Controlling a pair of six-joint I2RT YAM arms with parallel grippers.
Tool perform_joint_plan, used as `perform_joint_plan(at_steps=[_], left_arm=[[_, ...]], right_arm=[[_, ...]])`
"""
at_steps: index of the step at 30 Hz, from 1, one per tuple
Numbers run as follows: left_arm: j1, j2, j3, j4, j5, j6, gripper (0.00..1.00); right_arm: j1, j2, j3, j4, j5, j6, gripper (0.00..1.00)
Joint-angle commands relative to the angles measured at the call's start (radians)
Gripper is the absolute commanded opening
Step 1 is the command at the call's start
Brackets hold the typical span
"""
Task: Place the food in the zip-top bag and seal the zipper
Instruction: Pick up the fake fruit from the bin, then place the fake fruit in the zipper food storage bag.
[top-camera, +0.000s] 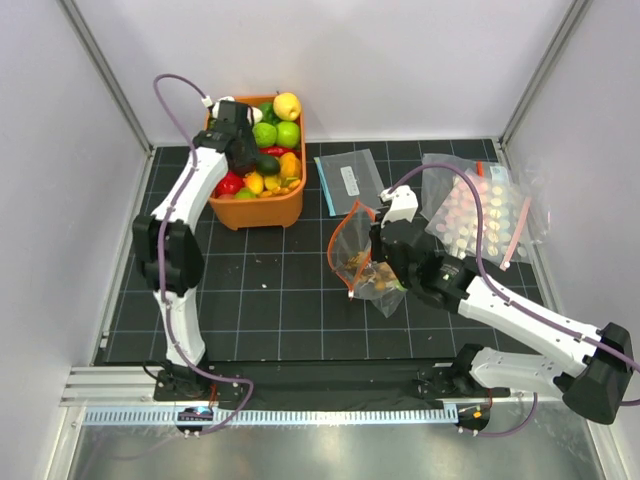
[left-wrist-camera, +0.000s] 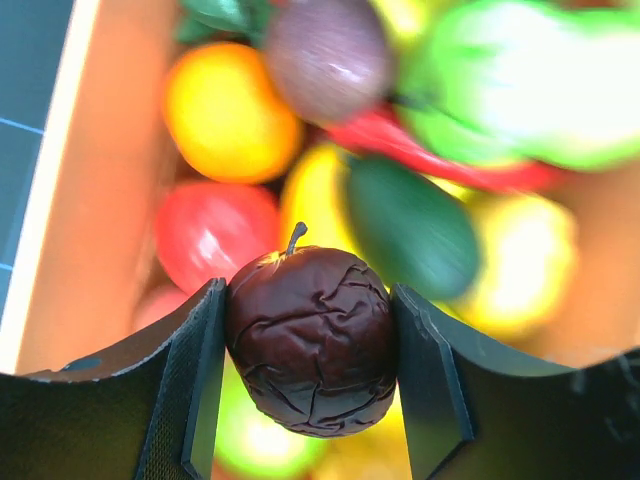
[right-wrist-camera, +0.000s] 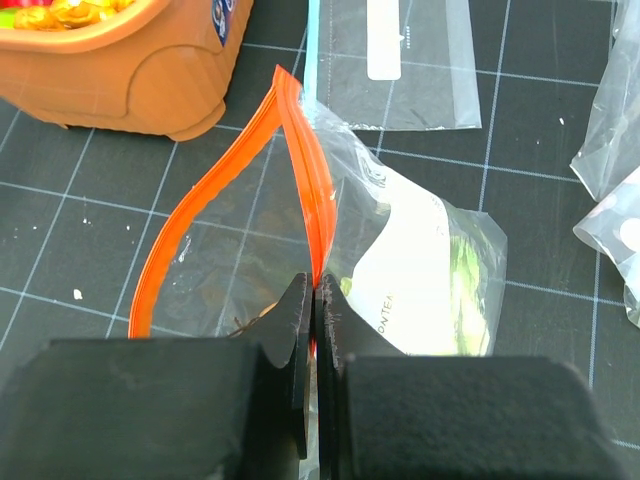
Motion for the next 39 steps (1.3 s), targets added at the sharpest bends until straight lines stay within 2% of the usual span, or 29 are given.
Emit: perform_joint_plan(at_steps=[1,8,11,16,21,29,33,39], left_arm=[[-0.001,-0.209,-0.062,0.065,0.213,-0.078,0.28],[-0.069,-0.366,-0.271,0.175,0.478,-0.162,0.27],[-0.156,-0.410,-0.331,0.209,0.482,-0.153,0.26],[-0.332,-0.496,-0.341,0.203,0.445,-0.101,0.27],[-0.460,-0.604,-0.484,0.287,0.422,-0.067,0.26],[-0.573,-0.781,-0.732,0.491,0.391,0.022,0.21],[-0.621,-0.760,-0.750,0.530,0.422,0.028,0.20],[-0.629,-0.682,-0.745,0.533,0.399,0.043,0.20]], right_arm=[[0.003,-0.044,-0.001,0.044,0.005,0.016,0.01],[0.003,-0.060,-0.003,0.041,0.004,0.010,0.01],[0.003,-0.064,-0.004,0.043,0.007,0.009,0.01],[0.003,-0.050,-0.004,0.049,0.002,0.013,0.01],[0.003,-0.053,0.005,0.038,-0.016,0.021,0.01],[0.003,-0.113,-0.004,0.029,-0.047,0.038,0.01],[0.002,-0.125,-0.017,0.037,-0.044,0.044,0.01],[0.001,-0.117,-0.018,0.037,-0.042,0.052,0.01]])
